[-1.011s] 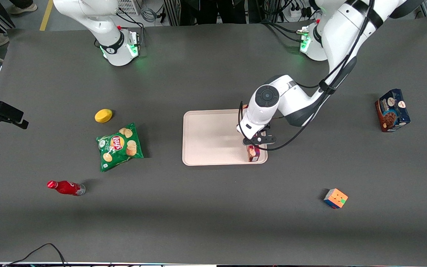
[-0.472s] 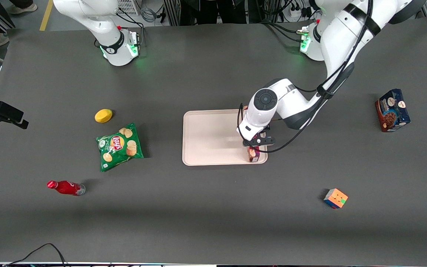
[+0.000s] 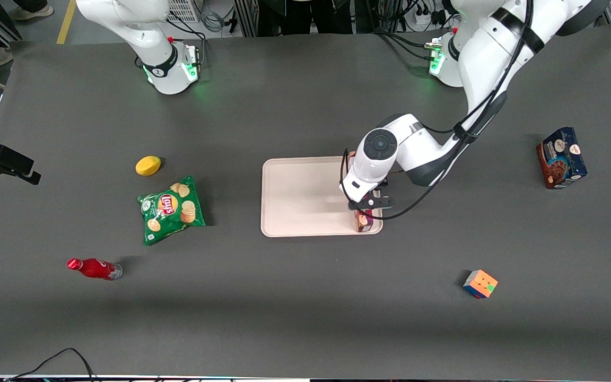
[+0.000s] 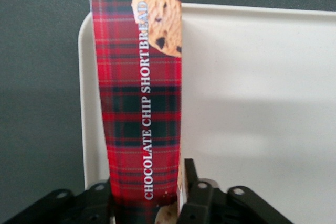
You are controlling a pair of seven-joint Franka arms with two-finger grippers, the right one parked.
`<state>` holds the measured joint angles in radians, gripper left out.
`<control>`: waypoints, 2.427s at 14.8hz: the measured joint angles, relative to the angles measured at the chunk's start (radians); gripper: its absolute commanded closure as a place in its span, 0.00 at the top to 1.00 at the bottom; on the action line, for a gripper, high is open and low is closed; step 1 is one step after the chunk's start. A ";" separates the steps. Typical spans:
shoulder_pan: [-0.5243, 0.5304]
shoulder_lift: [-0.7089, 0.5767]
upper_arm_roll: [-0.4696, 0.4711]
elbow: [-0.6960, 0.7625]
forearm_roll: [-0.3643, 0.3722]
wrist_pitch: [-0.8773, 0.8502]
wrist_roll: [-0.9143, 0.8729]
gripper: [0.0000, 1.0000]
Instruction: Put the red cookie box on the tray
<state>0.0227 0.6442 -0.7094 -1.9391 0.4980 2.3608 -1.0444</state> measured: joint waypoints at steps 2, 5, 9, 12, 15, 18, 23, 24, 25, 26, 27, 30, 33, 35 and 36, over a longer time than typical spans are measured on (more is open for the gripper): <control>0.000 0.001 0.001 0.000 0.000 0.000 0.000 1.00; 0.000 0.001 0.001 0.000 0.000 0.000 -0.001 1.00; 0.005 -0.009 0.000 0.034 0.001 -0.024 -0.002 1.00; 0.011 -0.072 -0.032 0.089 0.001 -0.144 0.001 1.00; 0.010 -0.166 -0.096 0.203 -0.047 -0.397 0.036 1.00; 0.012 -0.255 -0.109 0.405 -0.179 -0.696 0.137 1.00; 0.037 -0.439 0.039 0.565 -0.284 -0.940 0.421 1.00; 0.039 -0.478 0.110 0.562 -0.324 -0.948 0.495 1.00; 0.040 -0.512 0.181 0.555 -0.352 -0.953 0.569 1.00; 0.042 -0.542 0.245 0.542 -0.368 -0.953 0.640 1.00; 0.043 -0.568 0.303 0.523 -0.378 -0.951 0.700 1.00; 0.043 -0.646 0.432 0.399 -0.438 -0.842 0.781 1.00; 0.041 -0.723 0.507 0.188 -0.471 -0.643 0.856 1.00; 0.041 -0.737 0.519 0.126 -0.475 -0.593 0.869 1.00; 0.039 -0.737 0.520 0.119 -0.469 -0.583 0.870 1.00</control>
<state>0.0619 -0.0930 -0.1899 -1.8205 0.0289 1.7782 -0.1742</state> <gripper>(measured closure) 0.000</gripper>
